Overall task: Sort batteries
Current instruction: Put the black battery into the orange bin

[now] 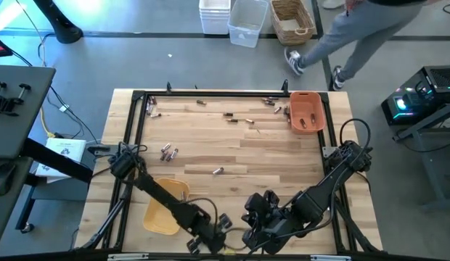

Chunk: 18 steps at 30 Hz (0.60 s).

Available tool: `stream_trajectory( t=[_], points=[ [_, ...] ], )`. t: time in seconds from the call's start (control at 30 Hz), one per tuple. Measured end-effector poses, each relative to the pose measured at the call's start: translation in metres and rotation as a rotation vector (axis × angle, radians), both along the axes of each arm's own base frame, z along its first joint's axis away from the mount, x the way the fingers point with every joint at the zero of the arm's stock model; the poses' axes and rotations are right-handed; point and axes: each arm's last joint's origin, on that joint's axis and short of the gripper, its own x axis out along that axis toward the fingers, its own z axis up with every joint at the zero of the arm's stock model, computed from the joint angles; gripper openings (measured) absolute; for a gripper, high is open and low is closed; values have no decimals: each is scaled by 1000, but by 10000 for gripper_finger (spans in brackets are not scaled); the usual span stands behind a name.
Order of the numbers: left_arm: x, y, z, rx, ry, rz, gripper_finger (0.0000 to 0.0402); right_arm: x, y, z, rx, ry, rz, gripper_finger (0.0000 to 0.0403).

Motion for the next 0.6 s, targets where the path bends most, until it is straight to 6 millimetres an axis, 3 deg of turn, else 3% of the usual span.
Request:
stream_trajectory(
  t=[0.23,0.37,0.5,0.6],
  points=[
    [-8,27,50,2,25,96,0,1,-2,0,-23,1,3,0],
    [-31,35,71,14,134,188,0,2,-4,-1,-34,5,15,0],
    [-74,20,62,-21,216,222,0,5,-7,-1,-45,14,35,0],
    [-88,10,48,-89,251,337,7,7,-9,-1,-47,21,47,0]
  ],
)
